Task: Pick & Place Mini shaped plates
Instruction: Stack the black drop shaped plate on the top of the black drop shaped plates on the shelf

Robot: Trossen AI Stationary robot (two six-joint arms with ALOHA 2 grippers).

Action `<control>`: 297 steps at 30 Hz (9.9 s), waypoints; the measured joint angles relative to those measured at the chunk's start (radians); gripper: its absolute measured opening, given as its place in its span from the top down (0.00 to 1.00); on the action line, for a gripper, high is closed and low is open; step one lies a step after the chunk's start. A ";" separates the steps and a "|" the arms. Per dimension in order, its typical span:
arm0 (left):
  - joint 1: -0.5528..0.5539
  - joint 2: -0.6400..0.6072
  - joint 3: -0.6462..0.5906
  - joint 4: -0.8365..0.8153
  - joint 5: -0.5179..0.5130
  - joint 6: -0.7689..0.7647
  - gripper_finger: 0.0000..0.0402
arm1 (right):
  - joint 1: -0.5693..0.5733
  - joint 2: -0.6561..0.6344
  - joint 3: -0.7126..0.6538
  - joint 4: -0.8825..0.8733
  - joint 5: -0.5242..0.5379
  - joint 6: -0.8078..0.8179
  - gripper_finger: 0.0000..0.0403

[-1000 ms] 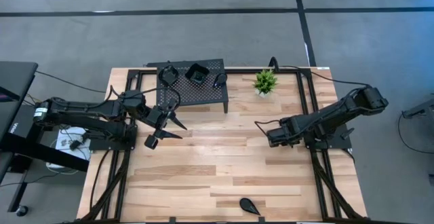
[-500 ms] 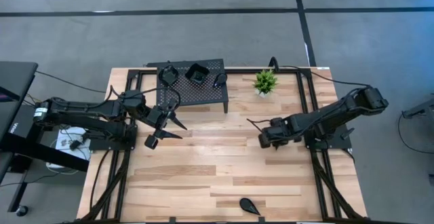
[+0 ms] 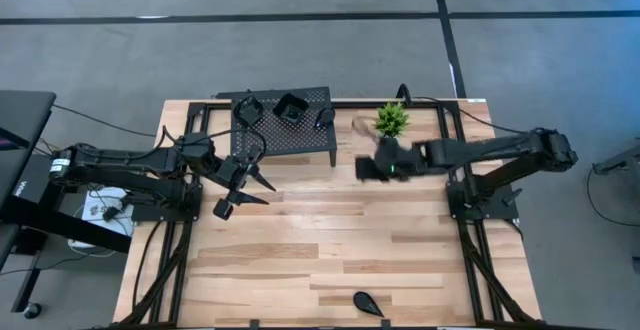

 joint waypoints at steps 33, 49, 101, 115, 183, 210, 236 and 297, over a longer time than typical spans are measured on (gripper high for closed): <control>-0.019 0.000 -0.018 0.014 -0.001 -0.060 0.60 | -0.374 0.539 0.803 -0.153 -0.125 -0.162 1.00; -0.045 0.000 -0.018 0.013 0.000 -0.102 0.60 | -0.392 0.599 0.803 -0.173 -0.213 -0.122 1.00; -0.088 0.151 -0.054 0.166 0.000 -0.112 0.60 | 0.687 0.388 0.226 0.021 -0.082 -0.054 0.86; -0.090 0.137 -0.055 0.263 -0.001 -0.107 0.60 | 0.808 0.624 0.244 0.159 -0.155 0.287 0.86; -0.090 0.137 -0.062 0.283 -0.001 -0.191 0.60 | 0.683 0.638 0.158 0.221 -0.117 0.281 0.97; -0.095 0.243 -0.061 0.151 -0.001 -0.034 0.60 | 0.265 0.487 0.158 0.224 0.100 0.008 0.98; -0.190 0.674 -0.061 0.266 -0.368 -0.191 0.60 | 0.217 0.539 0.159 0.315 -0.032 -0.199 0.90; -0.217 0.875 -0.029 0.240 -0.487 -0.311 0.63 | 0.684 0.081 0.042 -0.023 0.975 -0.278 1.00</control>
